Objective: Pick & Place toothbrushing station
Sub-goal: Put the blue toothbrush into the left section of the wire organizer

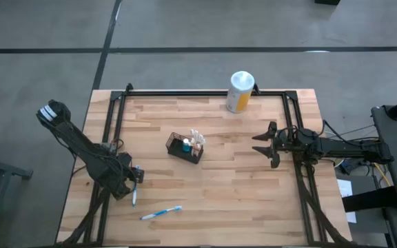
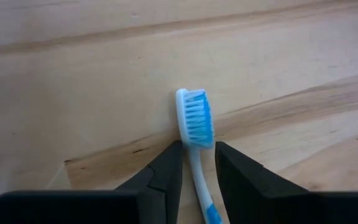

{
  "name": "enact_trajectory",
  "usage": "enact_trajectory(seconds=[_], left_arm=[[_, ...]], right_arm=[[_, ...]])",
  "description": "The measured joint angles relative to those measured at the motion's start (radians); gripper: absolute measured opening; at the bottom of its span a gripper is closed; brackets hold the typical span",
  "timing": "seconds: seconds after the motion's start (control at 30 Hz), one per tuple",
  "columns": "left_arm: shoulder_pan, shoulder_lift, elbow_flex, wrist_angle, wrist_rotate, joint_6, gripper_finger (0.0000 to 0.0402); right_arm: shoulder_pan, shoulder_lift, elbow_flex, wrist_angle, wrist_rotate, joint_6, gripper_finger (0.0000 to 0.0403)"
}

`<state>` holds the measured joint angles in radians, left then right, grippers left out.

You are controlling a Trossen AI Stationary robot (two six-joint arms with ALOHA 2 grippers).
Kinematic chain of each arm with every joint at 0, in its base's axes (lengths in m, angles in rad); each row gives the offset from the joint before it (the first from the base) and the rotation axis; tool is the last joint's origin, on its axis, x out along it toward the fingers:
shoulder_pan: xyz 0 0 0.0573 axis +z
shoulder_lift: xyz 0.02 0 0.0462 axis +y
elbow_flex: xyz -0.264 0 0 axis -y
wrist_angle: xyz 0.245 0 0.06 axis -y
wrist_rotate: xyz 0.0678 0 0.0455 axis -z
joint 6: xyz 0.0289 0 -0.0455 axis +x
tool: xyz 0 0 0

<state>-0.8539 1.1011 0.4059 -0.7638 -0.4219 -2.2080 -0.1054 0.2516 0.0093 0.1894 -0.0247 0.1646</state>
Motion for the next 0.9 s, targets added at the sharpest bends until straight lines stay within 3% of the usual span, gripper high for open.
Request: enact_trajectory(seconds=[0.2, 0.7, 0.9], left_arm=[[0.001, 0.000, -0.008, 0.009, -0.001, 0.001, 0.0095], [0.002, -0.001, -0.051, 0.102, -0.006, 0.005, 0.0011], [0.002, -0.001, -0.050, 0.118, 0.004, 0.005, 0.0006]], right_arm=[[0.000, 0.000, 0.000, 0.000, 0.000, 0.000, 0.0203], [0.000, 0.000, 0.000, 0.000, 0.000, 0.000, 0.0203], [0.000, 0.000, 0.000, 0.000, 0.000, 0.000, 0.0203]])
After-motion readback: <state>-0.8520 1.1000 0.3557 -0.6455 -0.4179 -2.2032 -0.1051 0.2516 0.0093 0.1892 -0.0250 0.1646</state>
